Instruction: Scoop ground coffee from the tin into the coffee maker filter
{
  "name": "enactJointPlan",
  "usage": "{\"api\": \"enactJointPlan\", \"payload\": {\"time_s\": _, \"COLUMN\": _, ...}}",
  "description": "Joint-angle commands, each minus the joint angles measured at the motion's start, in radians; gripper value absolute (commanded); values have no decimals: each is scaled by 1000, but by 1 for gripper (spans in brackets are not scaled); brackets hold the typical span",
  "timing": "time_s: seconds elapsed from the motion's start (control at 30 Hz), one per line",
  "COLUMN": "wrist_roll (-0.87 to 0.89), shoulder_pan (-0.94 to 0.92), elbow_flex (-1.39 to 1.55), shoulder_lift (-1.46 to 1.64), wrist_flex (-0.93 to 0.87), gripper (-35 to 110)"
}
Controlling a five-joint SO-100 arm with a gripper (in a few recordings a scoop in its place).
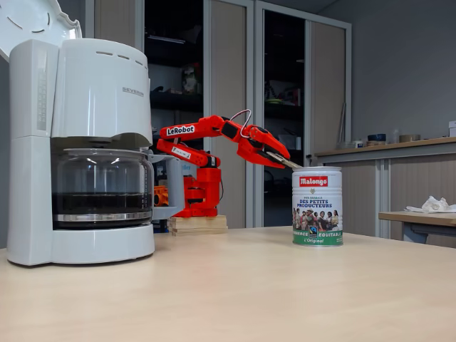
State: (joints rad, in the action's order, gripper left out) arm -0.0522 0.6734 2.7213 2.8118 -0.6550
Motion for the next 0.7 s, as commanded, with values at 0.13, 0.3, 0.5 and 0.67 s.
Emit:
{"api": "enactJointPlan", "payload": {"time_s": 0.13, "wrist_roll": -176, "shoulder_pan": 8, "elbow_flex": -69, "shoulder_lift": -12, "wrist_flex": -15, "gripper": 0}}
{"api": "enactJointPlan", "payload": {"time_s": 0.3, "wrist_roll": -399, "shoulder_pan": -6, "elbow_flex": -106, "shoulder_lift": -28, "wrist_flex": -15, "gripper": 0}}
{"api": "enactJointPlan", "payload": {"time_s": 0.5, "wrist_roll": -627, "shoulder_pan": -52, "elbow_flex": -161, "shoulder_lift": -48, "wrist_flex": -49, "gripper": 0}}
{"api": "enactJointPlan", "payload": {"time_s": 0.67, "wrist_roll": -784, "shoulder_pan": -78, "elbow_flex": -173, "shoulder_lift": -72, "wrist_flex": -75, "gripper": 0}}
